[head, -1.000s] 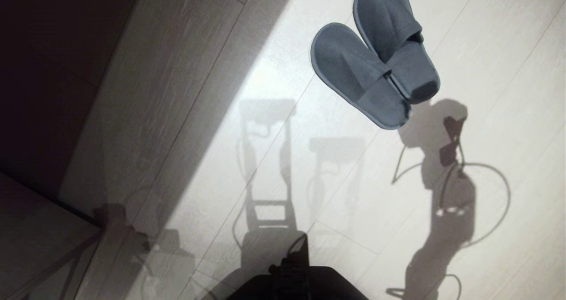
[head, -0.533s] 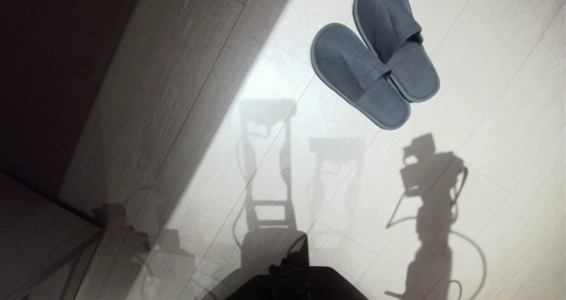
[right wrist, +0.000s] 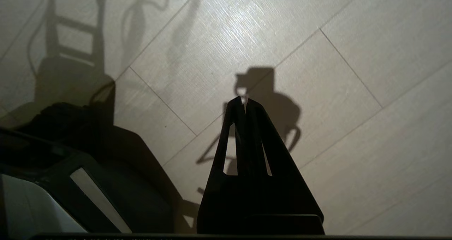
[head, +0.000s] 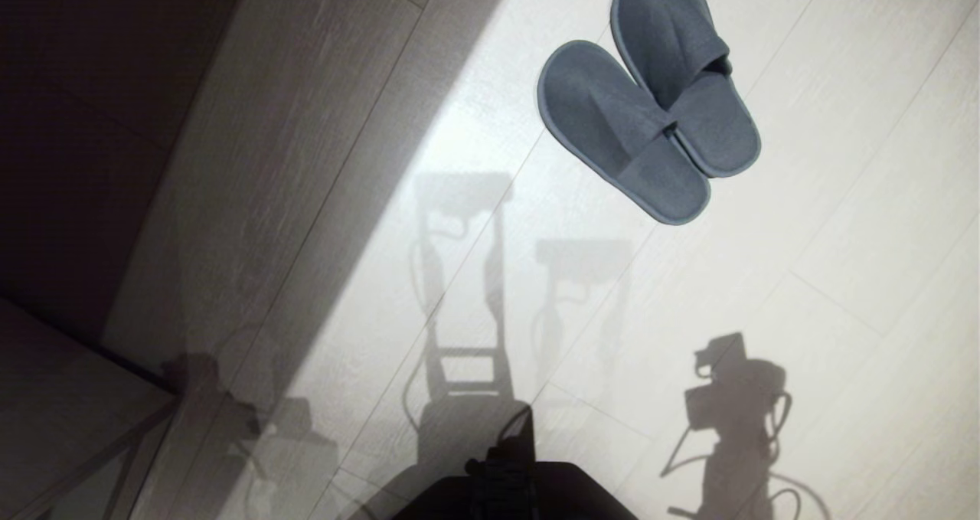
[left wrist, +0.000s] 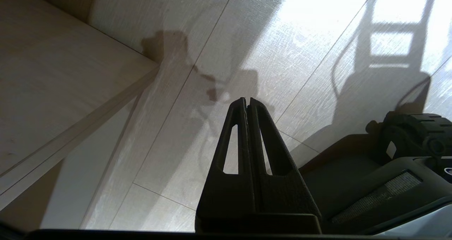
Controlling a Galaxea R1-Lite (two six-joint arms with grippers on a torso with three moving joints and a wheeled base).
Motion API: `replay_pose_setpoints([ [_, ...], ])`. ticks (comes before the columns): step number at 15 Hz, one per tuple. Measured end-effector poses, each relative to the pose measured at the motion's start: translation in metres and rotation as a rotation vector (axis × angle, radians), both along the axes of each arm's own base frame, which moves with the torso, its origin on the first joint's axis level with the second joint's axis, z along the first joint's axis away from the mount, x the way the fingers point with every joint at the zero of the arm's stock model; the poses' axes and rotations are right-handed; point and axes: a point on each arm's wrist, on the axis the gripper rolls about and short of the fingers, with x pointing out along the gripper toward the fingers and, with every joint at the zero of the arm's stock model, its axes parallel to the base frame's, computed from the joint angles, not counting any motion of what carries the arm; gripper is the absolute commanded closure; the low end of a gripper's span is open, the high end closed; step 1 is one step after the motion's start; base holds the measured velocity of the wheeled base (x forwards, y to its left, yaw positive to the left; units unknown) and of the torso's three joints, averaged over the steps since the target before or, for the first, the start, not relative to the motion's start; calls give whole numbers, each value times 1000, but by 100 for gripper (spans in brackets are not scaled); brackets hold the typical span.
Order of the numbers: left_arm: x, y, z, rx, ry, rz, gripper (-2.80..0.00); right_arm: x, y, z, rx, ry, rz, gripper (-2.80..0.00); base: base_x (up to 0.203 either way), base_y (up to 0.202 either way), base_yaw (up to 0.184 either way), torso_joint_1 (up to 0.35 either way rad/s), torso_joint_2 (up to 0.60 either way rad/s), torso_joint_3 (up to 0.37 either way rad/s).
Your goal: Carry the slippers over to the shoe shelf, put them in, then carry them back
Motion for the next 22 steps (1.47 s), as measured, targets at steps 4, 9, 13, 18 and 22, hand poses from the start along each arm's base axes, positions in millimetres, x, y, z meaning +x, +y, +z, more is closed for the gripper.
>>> replay_pose_setpoints([
  [4,0,0,0,4,0,0,0,1,-3,-20,56,80,-138,0,0,0,0,0,0,0],
  [9,0,0,0,-1,0,0,0,1,-4,-24,105,95,-156,0,0,0,0,2,1,65],
  [13,0,0,0,-2,0,0,0,1,-4,-24,132,96,-158,0,0,0,0,3,3,200],
  [18,0,0,0,-3,-1,0,0,1,-4,-23,132,95,-158,0,0,0,0,4,5,206],
  [22,0,0,0,-3,0,-1,0,1,-4,-23,133,95,-158,0,0,0,0,3,3,201],
])
